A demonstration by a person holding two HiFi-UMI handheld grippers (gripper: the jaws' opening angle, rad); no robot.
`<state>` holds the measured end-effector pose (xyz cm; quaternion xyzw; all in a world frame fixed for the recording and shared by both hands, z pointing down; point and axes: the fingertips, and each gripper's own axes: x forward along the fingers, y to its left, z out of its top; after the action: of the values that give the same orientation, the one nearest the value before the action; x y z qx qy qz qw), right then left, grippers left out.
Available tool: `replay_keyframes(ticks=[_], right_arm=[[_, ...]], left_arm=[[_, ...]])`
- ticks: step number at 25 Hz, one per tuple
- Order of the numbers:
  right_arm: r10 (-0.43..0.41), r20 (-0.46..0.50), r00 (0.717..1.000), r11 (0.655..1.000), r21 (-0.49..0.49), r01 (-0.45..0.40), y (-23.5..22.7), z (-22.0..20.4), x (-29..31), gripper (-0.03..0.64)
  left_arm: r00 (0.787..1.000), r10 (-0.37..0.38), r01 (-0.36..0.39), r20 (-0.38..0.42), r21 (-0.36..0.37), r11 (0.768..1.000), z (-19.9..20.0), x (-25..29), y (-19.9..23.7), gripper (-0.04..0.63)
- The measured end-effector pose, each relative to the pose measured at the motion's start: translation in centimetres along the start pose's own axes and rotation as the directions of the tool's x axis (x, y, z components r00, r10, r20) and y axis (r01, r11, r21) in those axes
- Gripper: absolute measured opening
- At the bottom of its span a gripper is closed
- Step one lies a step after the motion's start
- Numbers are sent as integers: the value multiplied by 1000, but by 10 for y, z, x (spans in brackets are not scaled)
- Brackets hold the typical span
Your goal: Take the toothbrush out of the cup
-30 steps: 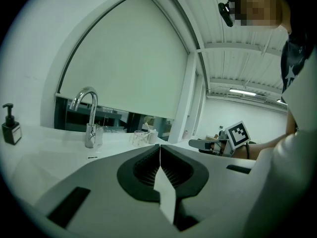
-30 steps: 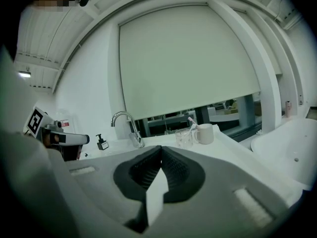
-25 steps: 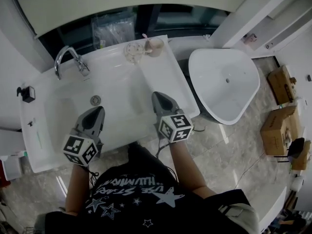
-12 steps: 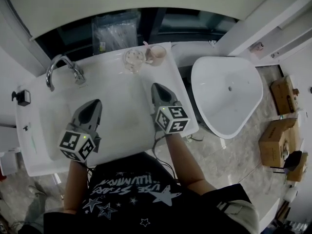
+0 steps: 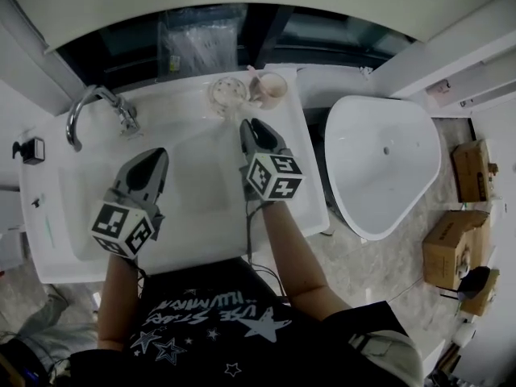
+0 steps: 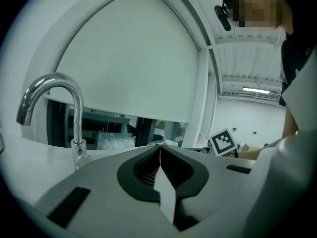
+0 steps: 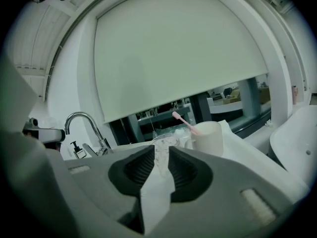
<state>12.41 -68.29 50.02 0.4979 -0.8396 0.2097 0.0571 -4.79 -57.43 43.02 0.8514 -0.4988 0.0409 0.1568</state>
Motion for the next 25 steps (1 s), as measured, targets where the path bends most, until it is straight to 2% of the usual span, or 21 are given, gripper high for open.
replay_keyframes(ticks=[7, 15, 19, 23, 25], right_arm=[[3, -4, 1000, 1000, 23, -3, -9, -1, 31, 89], [-29, 1, 1000, 999, 40, 29, -24, -5, 55, 87], [-39, 33, 999, 998, 45, 37, -27, 0, 60, 86], [-52, 53, 997, 998, 23, 50, -26, 6, 64, 77], [-55, 54, 997, 998, 22, 54, -25, 6, 63, 34]], left_arm=[[1000, 23, -23, 8, -32, 999, 2, 8, 14, 9], [999, 33, -34, -37, -37, 999, -12, 13, 22, 9], [998, 30, -32, -62, -30, 999, -19, 13, 22, 9], [997, 39, -41, -66, -33, 999, -19, 10, 26, 9], [997, 50, -53, -64, -37, 998, -19, 8, 29, 9]])
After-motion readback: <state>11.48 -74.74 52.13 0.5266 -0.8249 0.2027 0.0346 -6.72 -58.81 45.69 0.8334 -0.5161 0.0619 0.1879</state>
